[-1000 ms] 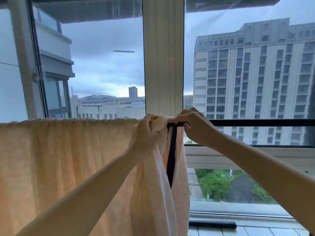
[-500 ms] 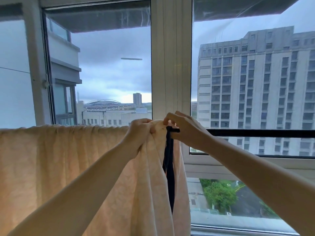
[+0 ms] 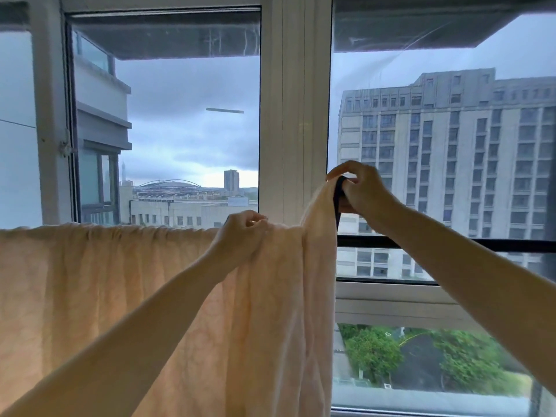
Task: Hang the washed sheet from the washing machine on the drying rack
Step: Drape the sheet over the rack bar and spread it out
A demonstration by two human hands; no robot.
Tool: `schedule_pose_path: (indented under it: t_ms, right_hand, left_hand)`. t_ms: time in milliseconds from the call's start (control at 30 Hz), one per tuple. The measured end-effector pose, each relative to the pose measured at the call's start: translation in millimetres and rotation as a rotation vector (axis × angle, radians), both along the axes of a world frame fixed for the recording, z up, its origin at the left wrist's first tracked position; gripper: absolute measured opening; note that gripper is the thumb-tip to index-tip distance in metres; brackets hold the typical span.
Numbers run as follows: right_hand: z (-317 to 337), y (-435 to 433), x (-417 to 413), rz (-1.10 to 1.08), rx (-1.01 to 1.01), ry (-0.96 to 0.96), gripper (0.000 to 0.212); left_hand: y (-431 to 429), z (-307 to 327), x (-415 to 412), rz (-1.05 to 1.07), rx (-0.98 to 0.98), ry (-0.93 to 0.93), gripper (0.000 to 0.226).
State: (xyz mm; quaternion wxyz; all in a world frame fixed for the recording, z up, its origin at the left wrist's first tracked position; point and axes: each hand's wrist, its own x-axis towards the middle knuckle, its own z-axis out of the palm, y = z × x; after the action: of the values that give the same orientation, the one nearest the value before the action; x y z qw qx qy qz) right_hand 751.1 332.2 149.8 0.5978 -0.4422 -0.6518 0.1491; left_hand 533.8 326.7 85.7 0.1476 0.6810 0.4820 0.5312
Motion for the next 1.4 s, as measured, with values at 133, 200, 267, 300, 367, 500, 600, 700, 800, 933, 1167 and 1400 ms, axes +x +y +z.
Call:
schedule_pose_path:
  t_ms: [133, 200, 267, 300, 367, 500, 600, 700, 800, 933, 1167, 1400]
  right_hand:
    - [0.2, -8.6, 19.2, -0.101, -0.102, 0.018, 0.045]
    - [-3.4, -10.8, 31.0, -0.283, -0.087, -0.154, 0.042]
    - [-6.7, -15.0, 38.8, -0.371, -0.148, -0.505, 0.035]
    - [-7.6, -16.8, 42.2, -0.376, -0.229, -0.667, 0.030]
    - [-9.4, -18.3, 46.8, -0.439, -0.336, -0.887, 0.021]
    - [-19.9, -17.1, 28.3, -0.365, -0.089, -0.914, 0.024]
    - [-35.9, -17.4, -2.1, -0.138, -0.024, -0.874, 0.021]
    - [-48.0, -11.6, -13.9, -0.119, 0.026, -0.866, 0.019]
    - [-56.5, -7.8, -12.3, -0.156, 0.049, -0.847, 0.018]
    - [-66.1, -4.0, -0.2, -0.227, 0.105, -0.850, 0.020]
    - [-72.5, -11.2, 22.7, -0.356, 0.162, -0.734, 0.025]
    - [-71.9, -22.7, 76.1, -0.518, 0.115, -0.649, 0.029]
  left_hand:
    - [4.1, -6.2, 11.8, 0.124, 0.205, 0.091, 0.017]
    - [3.0, -8.1, 19.0, 0.129, 0.267, 0.119, 0.017]
    - [-0.2, -9.9, 26.6, 0.084, 0.300, 0.161, 0.018]
    - [-1.5, -10.9, 30.2, 0.055, 0.308, 0.179, 0.020]
    - [-3.2, -12.2, 34.9, 0.009, 0.325, 0.213, 0.021]
    - [-3.0, -10.2, 30.8, -0.025, 0.352, 0.264, 0.024]
    - [0.2, -9.5, 17.6, -0.013, 0.379, 0.235, 0.027]
    - [8.6, -13.2, 3.3, 0.031, 0.421, 0.245, 0.027]
    - [16.7, -18.1, -6.2, 0.060, 0.427, 0.291, 0.015]
    - [26.4, -24.9, -14.5, 0.089, 0.446, 0.360, 0.010]
    - [32.1, -25.0, -10.1, 0.115, 0.473, 0.352, 0.012]
    - [36.1, -24.7, -10.6, 0.268, 0.471, 0.300, 0.016]
